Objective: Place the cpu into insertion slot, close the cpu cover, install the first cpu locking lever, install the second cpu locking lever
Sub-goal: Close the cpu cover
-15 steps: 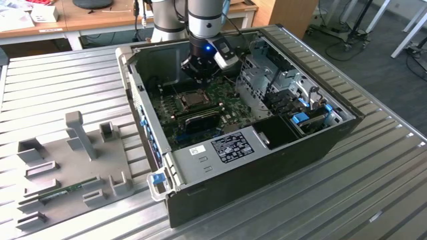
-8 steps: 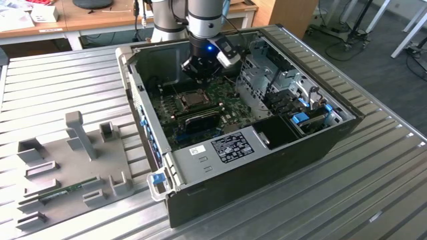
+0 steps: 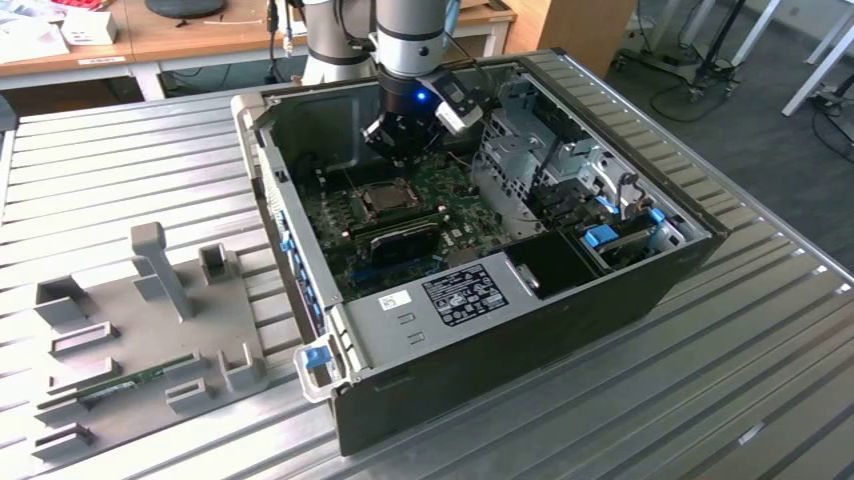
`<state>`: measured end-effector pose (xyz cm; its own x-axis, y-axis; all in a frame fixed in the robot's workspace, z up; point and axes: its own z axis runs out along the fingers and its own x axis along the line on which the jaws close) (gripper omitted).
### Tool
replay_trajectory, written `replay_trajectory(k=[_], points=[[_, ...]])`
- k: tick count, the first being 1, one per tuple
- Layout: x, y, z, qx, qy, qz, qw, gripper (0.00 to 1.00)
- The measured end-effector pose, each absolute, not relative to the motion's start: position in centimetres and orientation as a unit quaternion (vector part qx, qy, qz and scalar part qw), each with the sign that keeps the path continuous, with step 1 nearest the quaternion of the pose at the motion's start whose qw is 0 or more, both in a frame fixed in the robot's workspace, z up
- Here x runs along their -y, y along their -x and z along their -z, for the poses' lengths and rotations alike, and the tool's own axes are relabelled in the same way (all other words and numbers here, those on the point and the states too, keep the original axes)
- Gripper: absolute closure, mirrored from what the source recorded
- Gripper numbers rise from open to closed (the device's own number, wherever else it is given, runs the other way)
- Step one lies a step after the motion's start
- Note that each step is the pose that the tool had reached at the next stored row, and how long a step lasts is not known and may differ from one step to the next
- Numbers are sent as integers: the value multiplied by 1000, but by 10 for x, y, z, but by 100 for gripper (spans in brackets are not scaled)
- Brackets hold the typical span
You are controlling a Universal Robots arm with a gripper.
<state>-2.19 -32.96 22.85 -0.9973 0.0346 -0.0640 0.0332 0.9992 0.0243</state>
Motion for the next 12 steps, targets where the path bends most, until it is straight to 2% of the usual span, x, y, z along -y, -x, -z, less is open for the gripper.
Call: replay_trajectory(k=[3, 12], points=[[330, 22, -228, -999, -17, -12, 26, 89], [330, 27, -228, -999, -15, -12, 25, 89]])
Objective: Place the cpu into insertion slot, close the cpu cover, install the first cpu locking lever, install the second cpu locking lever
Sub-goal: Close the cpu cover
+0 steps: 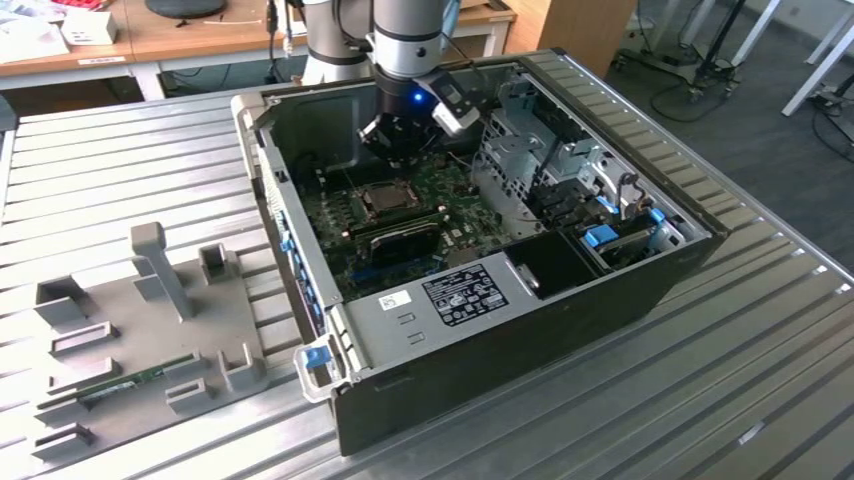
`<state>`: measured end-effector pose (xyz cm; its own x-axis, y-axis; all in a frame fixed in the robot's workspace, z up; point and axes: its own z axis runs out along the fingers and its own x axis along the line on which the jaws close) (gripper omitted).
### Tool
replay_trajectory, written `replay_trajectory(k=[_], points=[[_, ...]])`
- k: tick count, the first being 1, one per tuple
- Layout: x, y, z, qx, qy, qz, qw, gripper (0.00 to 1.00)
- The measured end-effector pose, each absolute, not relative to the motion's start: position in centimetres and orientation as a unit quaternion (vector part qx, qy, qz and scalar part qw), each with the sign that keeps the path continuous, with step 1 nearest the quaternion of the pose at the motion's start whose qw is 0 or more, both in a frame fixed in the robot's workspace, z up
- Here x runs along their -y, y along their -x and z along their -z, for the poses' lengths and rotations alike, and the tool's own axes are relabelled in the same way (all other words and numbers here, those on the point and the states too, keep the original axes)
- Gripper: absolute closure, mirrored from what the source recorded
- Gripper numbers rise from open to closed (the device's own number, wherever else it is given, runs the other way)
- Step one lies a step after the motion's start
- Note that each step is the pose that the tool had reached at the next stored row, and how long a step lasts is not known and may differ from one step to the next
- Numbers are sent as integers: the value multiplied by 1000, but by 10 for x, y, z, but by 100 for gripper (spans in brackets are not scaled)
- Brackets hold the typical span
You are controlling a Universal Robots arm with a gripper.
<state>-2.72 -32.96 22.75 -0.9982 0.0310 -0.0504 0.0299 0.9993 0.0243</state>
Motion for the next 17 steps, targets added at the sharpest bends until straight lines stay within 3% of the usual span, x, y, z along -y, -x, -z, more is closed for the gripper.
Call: replay_trajectory(k=[17], points=[[330, 37, -226, -1000, 0, -12, 25, 89]])
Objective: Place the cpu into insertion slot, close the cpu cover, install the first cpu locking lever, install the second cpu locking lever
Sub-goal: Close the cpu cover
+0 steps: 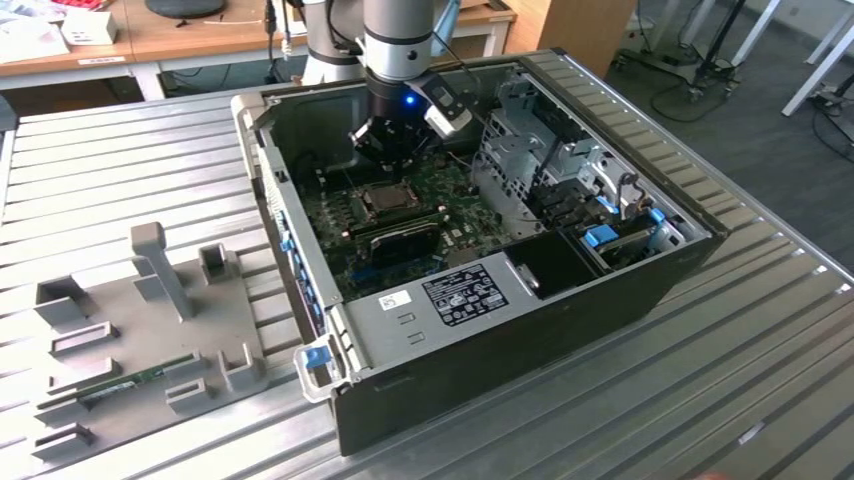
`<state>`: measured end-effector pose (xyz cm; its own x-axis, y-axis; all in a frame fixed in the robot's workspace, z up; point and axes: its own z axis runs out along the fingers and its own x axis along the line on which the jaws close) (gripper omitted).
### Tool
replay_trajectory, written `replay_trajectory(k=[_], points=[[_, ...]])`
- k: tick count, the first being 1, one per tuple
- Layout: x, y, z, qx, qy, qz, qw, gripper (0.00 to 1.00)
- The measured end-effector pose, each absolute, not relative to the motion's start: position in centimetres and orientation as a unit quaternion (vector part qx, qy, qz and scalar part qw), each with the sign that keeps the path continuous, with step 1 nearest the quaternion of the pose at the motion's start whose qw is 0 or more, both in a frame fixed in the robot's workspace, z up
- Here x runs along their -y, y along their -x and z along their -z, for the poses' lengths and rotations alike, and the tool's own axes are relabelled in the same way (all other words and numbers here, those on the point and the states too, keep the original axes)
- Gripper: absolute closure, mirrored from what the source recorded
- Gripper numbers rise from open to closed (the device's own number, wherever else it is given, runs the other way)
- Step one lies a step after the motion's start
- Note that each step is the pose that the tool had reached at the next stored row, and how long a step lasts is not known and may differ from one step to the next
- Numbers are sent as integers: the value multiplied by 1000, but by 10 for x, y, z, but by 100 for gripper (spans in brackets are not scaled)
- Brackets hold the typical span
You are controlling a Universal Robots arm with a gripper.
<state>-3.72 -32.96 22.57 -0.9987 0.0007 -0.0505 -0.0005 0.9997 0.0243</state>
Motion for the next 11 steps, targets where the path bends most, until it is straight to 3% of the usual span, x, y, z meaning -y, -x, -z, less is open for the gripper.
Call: replay_trajectory(k=[11], points=[[330, 37, -226, -1000, 0, -13, 17, 89]])
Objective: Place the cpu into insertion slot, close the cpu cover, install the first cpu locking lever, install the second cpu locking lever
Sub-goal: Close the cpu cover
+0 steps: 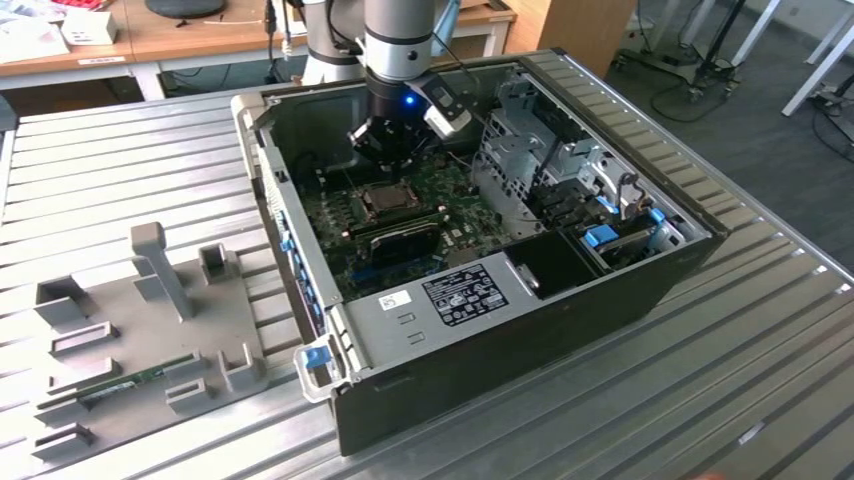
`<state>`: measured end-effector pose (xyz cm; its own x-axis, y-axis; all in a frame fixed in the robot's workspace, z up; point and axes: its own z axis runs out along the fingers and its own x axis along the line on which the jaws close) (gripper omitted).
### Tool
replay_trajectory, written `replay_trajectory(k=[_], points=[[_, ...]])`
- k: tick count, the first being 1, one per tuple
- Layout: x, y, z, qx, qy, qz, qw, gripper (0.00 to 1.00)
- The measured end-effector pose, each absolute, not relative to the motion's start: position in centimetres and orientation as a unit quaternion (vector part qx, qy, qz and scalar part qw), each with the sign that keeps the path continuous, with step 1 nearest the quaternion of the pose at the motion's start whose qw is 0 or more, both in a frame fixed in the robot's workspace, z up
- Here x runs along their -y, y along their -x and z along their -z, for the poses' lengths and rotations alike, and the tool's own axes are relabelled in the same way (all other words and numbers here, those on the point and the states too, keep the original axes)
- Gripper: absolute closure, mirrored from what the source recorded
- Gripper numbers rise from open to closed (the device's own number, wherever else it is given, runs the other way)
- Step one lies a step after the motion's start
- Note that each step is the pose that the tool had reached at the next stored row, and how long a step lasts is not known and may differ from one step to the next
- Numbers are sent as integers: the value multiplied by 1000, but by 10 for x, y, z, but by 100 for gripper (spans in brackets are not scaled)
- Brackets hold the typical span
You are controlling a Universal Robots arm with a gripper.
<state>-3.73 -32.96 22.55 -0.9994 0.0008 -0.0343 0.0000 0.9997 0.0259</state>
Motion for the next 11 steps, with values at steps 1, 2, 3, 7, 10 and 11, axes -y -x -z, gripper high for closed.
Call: replay_trajectory(k=[1, 2, 3, 7, 10, 11], points=[[330, 37, -225, -1000, 0, -13, 17, 89], [329, 38, -225, -1000, 0, -13, 17, 89], [329, 40, -224, -1000, 0, -13, 17, 89], [329, 47, -221, -1000, 0, -13, 17, 89], [329, 52, -219, -1000, 0, -12, 16, 89], [329, 55, -219, -1000, 0, -12, 16, 89]])
